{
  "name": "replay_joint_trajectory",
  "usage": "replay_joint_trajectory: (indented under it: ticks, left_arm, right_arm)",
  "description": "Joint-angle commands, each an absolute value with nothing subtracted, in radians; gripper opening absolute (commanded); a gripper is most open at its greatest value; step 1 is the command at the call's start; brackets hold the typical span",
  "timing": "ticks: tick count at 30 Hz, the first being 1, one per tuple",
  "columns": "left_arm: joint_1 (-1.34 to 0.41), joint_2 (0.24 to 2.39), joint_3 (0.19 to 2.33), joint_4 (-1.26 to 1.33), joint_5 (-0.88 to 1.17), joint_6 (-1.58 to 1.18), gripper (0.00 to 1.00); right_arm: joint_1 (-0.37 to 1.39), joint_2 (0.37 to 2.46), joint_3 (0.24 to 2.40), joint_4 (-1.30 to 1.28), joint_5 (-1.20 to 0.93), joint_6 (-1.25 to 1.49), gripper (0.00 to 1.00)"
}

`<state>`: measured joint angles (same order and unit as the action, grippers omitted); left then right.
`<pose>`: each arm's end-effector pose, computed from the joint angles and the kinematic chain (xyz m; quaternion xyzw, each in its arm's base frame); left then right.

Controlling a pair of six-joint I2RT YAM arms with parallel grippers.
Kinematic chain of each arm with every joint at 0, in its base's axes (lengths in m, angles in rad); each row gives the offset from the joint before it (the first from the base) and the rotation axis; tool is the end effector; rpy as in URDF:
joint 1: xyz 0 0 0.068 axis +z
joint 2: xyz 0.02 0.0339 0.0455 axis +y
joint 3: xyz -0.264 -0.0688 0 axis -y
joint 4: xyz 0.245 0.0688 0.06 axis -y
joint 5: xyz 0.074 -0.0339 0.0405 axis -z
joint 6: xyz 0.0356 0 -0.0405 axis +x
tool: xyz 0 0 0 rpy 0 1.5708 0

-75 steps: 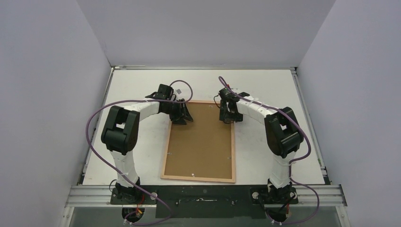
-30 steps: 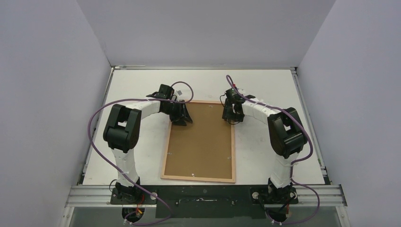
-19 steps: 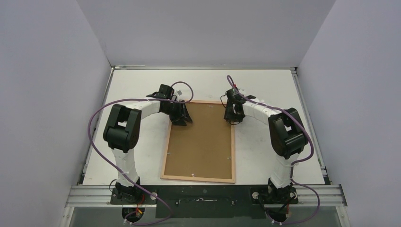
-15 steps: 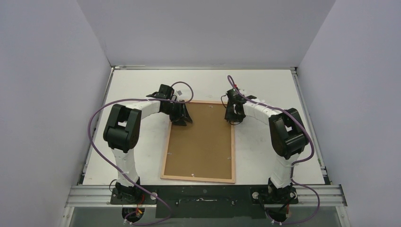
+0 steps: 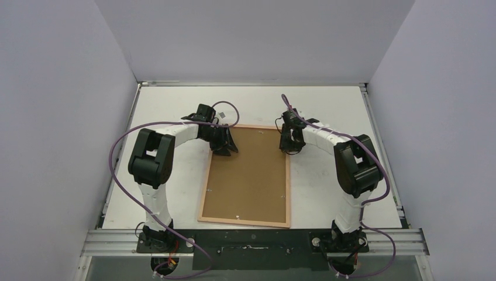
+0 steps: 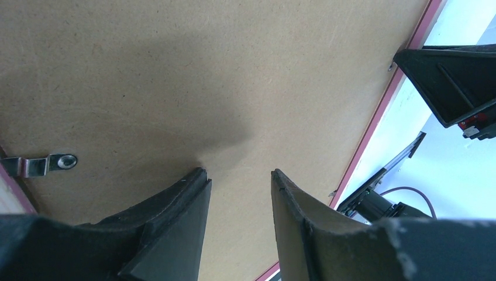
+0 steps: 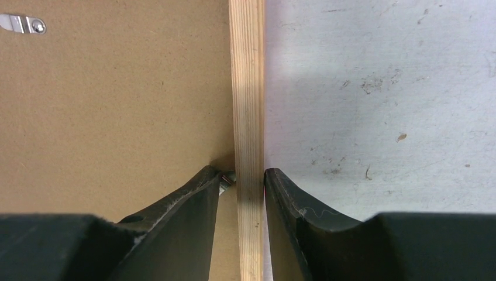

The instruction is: Put the photo into the frame

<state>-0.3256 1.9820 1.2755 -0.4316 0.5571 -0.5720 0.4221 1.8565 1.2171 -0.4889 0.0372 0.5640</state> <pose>0.3678 -0.1440 0.1475 -0.0568 0.9392 -0.3315 0.0694 0.3415 0.1519 0.1697 0.0732 0.9727 0.0879 0.2019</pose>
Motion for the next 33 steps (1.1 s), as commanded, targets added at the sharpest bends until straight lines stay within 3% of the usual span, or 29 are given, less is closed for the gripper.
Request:
replay_joint_trajectory:
  ticks: [1,11,19,21,27,33]
  left_arm:
    - [-0.327,2.005,1.312,-0.461,0.524,-0.559,0.41]
    - [-0.305,1.904,1.407,-0.516,0.526,-0.552,0.4]
    - [-0.211,1.775,1.392,-0.604,0.365,-0.495,0.48]
    - [-0.179,1.755,1.345,-0.609,0.338,-0.489,0.51]
    - [-0.13,1.699,1.247,-0.612,0.28,-0.468,0.64]
    - [-0.128,1.72,1.255,-0.619,0.259,-0.458,0.66]
  right_arm:
    - [0.42,1.829,1.207,-0.56,-0.042,0.497,0.33]
    - [0.411,1.829,1.177,-0.518,-0.126,0.489,0.21]
    - [0.409,1.83,1.207,-0.514,-0.152,0.481,0.18]
    - [0.409,1.82,1.214,-0.517,-0.143,0.488,0.21]
    - [0.413,1.748,1.244,-0.553,-0.039,0.543,0.41]
    - [0.412,1.694,1.302,-0.559,-0.005,0.561,0.52]
